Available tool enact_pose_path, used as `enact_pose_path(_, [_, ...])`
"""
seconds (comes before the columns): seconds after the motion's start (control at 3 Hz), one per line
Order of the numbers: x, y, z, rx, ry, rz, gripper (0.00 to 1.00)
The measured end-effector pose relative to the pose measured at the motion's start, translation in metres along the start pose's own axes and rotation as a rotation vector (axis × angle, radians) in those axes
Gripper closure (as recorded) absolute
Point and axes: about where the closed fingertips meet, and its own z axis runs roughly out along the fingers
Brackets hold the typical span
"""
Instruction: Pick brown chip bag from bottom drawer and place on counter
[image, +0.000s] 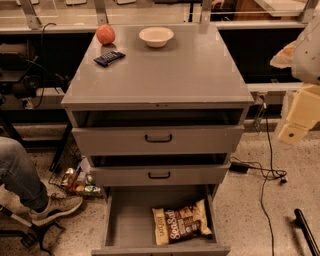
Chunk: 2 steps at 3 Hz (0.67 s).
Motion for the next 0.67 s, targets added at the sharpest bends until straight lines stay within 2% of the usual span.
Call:
enact_pose_path(0.33, [0.003,0.001,0.006,-0.014,-0.009,0.007,0.00])
enact_pose_path(0.67, [0.017,0.008,0.040,-0.092,-0.039,0.046,0.00])
